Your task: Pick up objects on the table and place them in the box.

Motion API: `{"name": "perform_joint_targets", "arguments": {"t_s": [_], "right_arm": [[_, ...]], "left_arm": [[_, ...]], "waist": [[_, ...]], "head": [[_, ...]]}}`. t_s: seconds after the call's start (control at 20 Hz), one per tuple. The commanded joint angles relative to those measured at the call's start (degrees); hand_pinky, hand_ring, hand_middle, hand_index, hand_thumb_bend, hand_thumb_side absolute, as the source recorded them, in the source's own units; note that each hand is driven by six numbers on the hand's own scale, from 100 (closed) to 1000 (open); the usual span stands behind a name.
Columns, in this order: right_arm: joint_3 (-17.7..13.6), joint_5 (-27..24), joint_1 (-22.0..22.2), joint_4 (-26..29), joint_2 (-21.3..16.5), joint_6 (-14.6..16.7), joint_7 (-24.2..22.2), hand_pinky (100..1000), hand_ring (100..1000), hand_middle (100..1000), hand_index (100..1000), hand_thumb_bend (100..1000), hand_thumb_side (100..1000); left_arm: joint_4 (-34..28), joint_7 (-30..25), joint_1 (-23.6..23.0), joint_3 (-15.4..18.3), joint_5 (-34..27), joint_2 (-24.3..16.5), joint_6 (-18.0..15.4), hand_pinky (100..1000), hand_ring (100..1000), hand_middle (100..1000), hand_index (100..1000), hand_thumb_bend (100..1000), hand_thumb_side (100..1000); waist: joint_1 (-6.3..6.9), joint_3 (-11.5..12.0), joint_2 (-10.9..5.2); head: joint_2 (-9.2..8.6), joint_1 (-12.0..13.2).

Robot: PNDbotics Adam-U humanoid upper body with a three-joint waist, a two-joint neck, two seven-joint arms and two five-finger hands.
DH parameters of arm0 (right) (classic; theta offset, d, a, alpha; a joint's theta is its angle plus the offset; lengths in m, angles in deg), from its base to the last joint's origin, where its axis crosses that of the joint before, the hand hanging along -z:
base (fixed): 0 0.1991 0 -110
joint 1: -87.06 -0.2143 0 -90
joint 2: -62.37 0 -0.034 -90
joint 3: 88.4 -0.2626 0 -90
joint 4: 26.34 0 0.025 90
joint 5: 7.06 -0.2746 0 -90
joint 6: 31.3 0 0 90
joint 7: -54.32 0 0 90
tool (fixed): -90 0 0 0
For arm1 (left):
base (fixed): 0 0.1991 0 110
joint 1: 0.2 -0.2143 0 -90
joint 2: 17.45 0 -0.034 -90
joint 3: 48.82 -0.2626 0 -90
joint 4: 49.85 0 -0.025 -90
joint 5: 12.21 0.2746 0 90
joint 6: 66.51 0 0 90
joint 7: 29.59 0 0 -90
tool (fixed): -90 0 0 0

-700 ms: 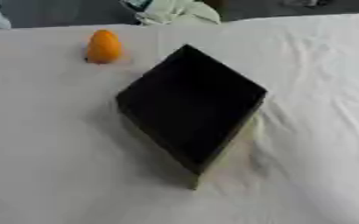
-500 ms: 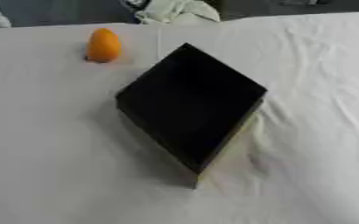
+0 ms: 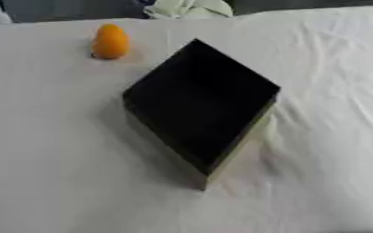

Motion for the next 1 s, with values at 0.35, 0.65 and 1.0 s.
{"name": "perform_joint_targets", "arguments": {"t_s": [0.35,0.65,1.0], "right_arm": [[0.2,0.2,-0.3,0.9,-2.3,-0.1,-0.4,769,760,678,859,286,1000],[0.6,0.1,-0.3,0.9,-2.7,-0.2,-0.8,769,760,678,859,285,1000],[0.9,-0.2,-0.4,0.9,-2.8,-0.3,-1.3,769,760,677,859,286,1000]], "left_arm": [[10.8,-8.3,7.9,-5.1,8.3,-10.5,-0.6,518,585,692,678,208,573],[21.7,-19.6,16.6,-10.1,16.4,-14.7,-2.2,560,627,742,757,257,661],[39.4,-30.4,29.1,-13.8,27.4,-12.8,-7.6,622,700,789,837,451,670]], "waist": [[0.16,0.0,-1.18],[0.45,0.0,-1.54],[0.56,0.0,-1.92]], "head": [[0.33,0.5],[0.1,0.0],[0.16,0.3]]}}
